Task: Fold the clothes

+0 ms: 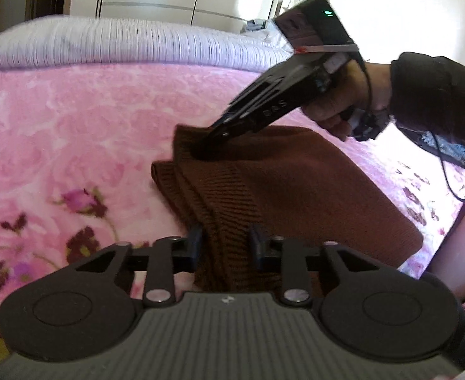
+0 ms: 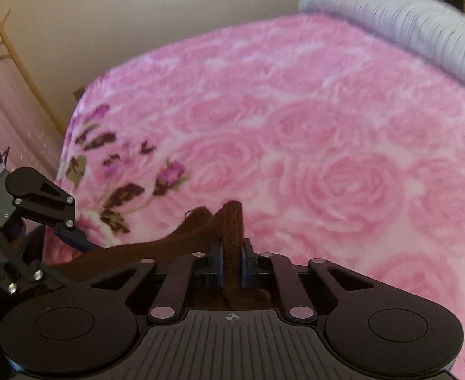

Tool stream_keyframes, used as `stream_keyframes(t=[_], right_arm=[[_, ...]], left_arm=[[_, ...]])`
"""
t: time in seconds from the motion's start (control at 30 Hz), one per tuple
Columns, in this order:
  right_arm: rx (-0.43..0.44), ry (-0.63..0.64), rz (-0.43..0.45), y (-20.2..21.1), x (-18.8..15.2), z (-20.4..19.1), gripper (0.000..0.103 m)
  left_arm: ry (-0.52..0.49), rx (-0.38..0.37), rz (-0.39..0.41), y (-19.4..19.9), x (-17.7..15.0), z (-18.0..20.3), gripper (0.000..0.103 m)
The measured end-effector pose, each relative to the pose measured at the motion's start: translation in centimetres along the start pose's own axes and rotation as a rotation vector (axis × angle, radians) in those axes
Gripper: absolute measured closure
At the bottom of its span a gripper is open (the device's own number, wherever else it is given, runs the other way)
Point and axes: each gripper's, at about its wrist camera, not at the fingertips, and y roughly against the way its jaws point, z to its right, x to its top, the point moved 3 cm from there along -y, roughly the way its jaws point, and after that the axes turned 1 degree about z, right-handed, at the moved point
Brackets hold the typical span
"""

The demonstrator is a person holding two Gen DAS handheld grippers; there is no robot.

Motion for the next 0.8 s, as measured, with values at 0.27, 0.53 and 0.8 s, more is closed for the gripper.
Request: stream_keyframes(t=[0.27,0.53,0.8], right_arm=[[0.025,0.206,0.116,5.6,3.0,-4.4,0.096],[0.139,0.270,-0.105,-4.0,2.1,-4.1,0.095],[0.111,0.273,-0.097,-4.1,1.5,-1.8,0.046]], left_arm=[[0.040,0.055,0.031,2.1,-0.8,1.0,0.088],[0.126,0.081,0.006,1.8,-2.1,-0.7,0.074],[0.108,0.072,0.012,1.7,-2.5,-0.6,0.073]])
